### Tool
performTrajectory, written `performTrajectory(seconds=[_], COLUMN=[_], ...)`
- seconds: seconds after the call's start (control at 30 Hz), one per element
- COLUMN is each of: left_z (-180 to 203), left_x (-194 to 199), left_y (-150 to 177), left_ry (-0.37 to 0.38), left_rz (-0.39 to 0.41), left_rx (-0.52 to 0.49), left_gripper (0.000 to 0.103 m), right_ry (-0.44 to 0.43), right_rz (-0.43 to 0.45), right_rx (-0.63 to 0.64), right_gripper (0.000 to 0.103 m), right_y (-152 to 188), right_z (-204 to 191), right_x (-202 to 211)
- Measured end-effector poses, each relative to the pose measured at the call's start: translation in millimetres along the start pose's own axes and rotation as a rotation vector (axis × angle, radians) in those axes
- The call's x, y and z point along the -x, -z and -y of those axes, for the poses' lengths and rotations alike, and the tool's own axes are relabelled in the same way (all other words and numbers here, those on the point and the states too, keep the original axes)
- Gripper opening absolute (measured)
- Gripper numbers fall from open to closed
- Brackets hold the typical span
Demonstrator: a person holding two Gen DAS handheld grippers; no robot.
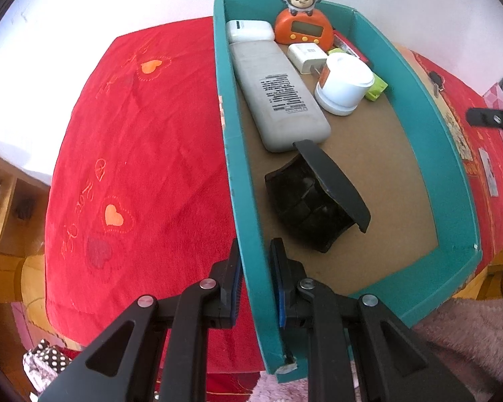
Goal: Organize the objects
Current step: 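Withdraw the right gripper and reach to the black car keys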
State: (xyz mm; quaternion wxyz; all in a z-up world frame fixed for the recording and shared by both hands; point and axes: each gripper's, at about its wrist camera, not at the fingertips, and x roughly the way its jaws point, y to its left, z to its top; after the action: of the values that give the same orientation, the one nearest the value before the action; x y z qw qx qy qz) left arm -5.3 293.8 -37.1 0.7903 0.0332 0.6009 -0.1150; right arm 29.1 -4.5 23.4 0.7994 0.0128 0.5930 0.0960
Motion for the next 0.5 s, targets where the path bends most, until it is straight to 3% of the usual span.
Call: performTrajectory(seconds=[0.23, 0.5], left_z=[1, 7], left_x=[0, 1], left_y=[2, 4], left_ry=[-0.014, -0.031], left_rz=[0.006, 0.011], left_rx=[0.010, 0.009], left_gripper=[0.015, 0.015], right_ry=[0.093, 0.062], right_rz=[-0.036, -0.033], right_rx=[-0.109, -0.222], right_gripper=[0.060, 0.060], right_y=[-23, -50], right_z=[73, 125], right_x=[-19, -38])
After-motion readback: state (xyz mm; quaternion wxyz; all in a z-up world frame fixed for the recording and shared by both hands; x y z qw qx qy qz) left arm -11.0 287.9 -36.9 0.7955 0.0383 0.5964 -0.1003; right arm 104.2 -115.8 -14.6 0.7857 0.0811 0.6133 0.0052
